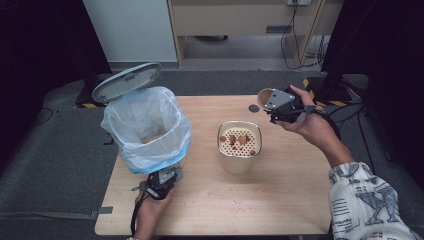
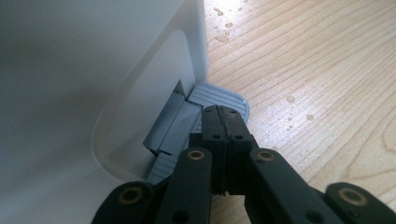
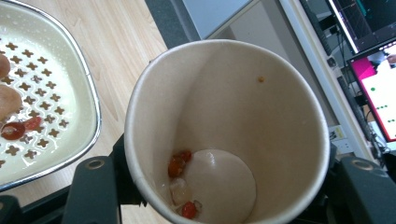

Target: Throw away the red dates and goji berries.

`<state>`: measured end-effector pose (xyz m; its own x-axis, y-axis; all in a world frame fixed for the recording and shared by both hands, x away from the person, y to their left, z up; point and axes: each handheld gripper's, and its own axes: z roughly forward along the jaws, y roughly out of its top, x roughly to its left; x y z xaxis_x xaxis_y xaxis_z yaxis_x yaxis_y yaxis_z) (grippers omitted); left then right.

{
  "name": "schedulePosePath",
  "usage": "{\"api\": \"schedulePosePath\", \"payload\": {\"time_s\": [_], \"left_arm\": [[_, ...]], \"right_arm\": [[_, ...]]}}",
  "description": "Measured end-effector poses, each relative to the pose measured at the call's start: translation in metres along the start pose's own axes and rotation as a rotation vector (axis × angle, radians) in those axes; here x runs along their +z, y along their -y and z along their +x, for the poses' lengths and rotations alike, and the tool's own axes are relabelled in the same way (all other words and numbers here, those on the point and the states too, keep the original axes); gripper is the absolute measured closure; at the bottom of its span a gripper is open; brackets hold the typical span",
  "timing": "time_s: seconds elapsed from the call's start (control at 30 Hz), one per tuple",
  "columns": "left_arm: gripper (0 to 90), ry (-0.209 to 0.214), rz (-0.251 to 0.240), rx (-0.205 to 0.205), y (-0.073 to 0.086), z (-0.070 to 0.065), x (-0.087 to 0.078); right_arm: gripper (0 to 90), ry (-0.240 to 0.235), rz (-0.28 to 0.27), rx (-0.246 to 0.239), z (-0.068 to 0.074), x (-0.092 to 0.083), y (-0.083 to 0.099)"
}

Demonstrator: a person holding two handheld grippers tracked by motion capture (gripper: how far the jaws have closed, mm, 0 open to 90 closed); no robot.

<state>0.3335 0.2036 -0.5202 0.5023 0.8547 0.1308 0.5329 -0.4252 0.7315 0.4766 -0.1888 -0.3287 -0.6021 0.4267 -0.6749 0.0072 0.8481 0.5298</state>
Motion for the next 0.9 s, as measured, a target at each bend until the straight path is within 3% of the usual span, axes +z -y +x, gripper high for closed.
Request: {"api": "schedulePosePath", "payload": {"time_s": [0.33, 0.67, 0.9], "left_arm": [[88.6, 0.0, 0.001, 0.001, 0.0, 0.0, 0.0], [88.6, -0.001, 0.001, 0.001, 0.0, 0.0, 0.0], [88.6, -0.003, 0.0, 0.002, 0.0, 0.0, 0.0]], "right_arm": [[35.9, -0.036, -0.007, 0.079, -0.003, 0.002, 0.007], [35.7, -0.094, -0.029, 0.209, -0.008, 0.006, 0.018], [35.7, -0.119, -0.048, 0.266, -0.013, 0.006, 0.027]]}}
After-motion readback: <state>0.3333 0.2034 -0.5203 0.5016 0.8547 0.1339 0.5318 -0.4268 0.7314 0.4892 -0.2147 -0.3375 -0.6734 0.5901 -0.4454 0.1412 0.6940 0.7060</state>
